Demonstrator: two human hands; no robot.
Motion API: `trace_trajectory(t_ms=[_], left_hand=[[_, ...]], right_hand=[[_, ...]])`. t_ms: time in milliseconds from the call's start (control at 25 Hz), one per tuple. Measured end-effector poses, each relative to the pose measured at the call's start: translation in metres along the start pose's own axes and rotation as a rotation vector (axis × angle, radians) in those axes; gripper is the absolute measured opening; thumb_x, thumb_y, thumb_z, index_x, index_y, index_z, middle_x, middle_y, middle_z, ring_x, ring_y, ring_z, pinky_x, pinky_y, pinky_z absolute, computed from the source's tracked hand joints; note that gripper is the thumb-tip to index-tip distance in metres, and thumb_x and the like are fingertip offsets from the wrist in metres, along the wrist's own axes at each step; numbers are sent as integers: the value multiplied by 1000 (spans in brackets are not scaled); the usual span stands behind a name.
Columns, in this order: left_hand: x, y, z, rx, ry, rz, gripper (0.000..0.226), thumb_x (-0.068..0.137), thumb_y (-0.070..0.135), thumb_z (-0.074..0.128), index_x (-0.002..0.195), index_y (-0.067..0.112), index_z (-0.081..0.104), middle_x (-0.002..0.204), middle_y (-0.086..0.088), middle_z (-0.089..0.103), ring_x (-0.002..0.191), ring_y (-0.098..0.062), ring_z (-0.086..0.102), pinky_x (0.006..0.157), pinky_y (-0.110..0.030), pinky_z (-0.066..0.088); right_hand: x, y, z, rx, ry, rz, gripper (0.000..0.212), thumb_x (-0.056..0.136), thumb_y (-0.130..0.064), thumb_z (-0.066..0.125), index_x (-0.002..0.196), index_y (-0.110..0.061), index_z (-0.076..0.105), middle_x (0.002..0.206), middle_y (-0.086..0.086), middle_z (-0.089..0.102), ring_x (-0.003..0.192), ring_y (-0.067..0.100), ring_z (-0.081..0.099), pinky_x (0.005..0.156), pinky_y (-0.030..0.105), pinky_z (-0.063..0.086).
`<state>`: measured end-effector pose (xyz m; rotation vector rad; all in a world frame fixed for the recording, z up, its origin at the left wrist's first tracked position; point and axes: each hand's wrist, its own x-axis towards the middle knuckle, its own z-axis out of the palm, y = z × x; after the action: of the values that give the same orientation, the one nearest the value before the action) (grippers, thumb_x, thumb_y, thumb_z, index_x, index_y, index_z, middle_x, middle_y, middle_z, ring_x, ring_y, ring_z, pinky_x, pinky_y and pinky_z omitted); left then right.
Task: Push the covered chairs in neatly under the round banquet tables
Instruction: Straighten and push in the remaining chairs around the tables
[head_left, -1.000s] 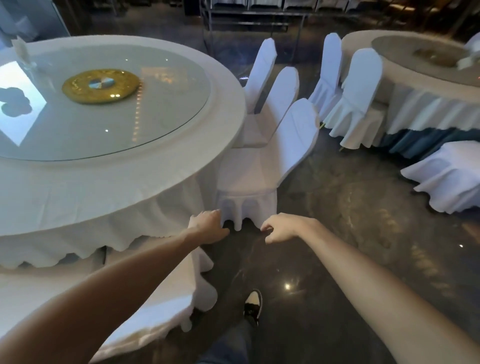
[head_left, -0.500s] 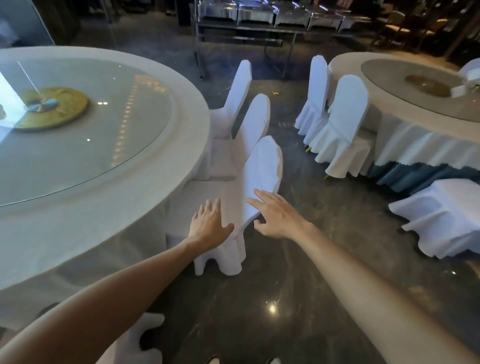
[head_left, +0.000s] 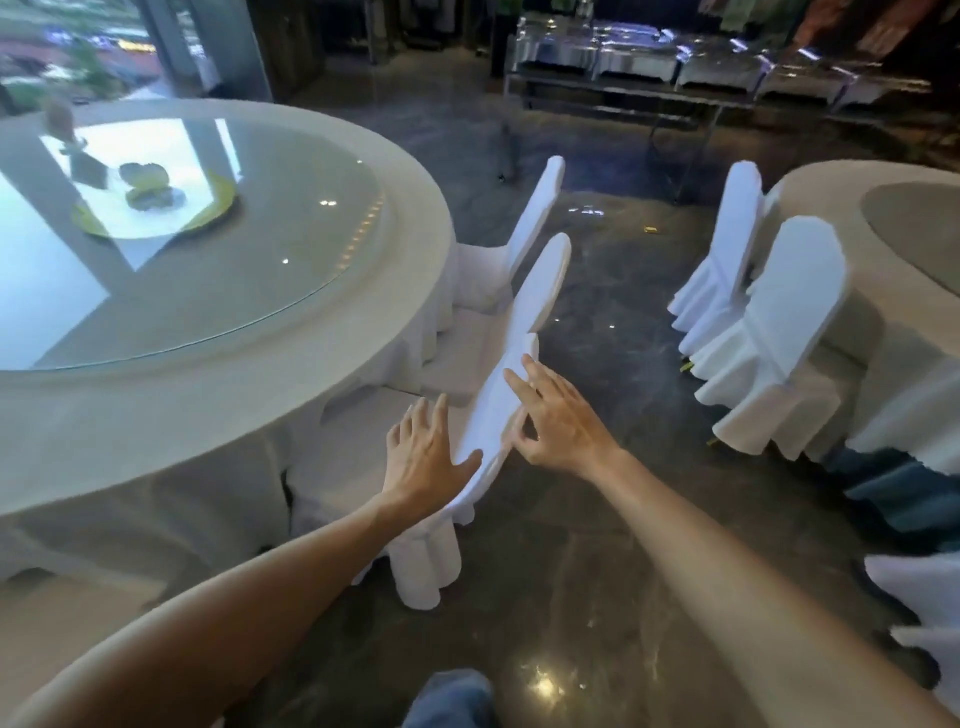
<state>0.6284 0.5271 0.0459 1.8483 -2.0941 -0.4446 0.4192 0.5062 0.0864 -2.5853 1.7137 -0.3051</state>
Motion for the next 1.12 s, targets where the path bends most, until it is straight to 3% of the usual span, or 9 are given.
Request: trace_trajectory(t_ms=[400,480,560,680,760,840,960,1120], left_hand=[[112,47,78,-151,-105,-309,102,81,78,48,155,28,-3,165,-2,-2,151,-27,-2,121,-52,8],[133,49,92,-210,-185,-373,107,76,81,50,155,31,-3,165,0,0,151,-28,2,120,-53,11],[149,50,100,-240,-259,-427,112,69,86,53,155,32,6,163,-1,12,148,-29,17,117,-52,23],[159,49,108,-271,-354,-491,103,63,82,60,145,26,35,144,-4,45,122,-25,49,100,-43,46],[162,51,114,-276,-434,-524,92,65,69,65,139,20,42,134,-4,51,111,-23,53,91,-40,50],[169,56,123,-273,-482,-563,85,69,58,66,139,16,43,133,-6,53,113,-25,54,93,-39,48],[179,71,135,-254,-475,-636,58,76,45,64,126,18,51,124,-7,60,107,-26,57,91,-40,49],[183,97,155,-261,-273,-843,45,79,27,61,124,25,54,121,-5,63,109,-26,58,92,-38,48]], right_hand=[[122,116,52,85,-155,-187,105,73,-19,67,155,-24,2,162,12,-6,145,40,15,110,50,32],[145,136,67,89,-226,-210,109,70,-19,67,154,-26,-3,162,10,-9,145,40,15,110,54,31],[165,153,84,61,-302,-265,109,69,-23,67,154,-27,-2,162,10,-9,146,39,12,112,54,27],[185,174,111,3,-516,-385,105,70,-37,69,154,-22,8,162,13,2,149,30,5,119,48,8],[195,187,127,-61,-638,-482,93,72,-33,64,152,-21,18,159,12,19,147,25,12,119,45,2],[209,196,138,-115,-707,-600,79,74,-25,60,146,-22,31,149,6,38,142,24,25,119,45,5],[237,202,143,-152,-784,-721,67,79,-27,63,142,-24,40,143,2,46,135,23,36,118,42,15],[252,213,141,-139,-748,-852,47,83,-26,58,130,-29,56,131,0,60,120,23,53,104,39,38]])
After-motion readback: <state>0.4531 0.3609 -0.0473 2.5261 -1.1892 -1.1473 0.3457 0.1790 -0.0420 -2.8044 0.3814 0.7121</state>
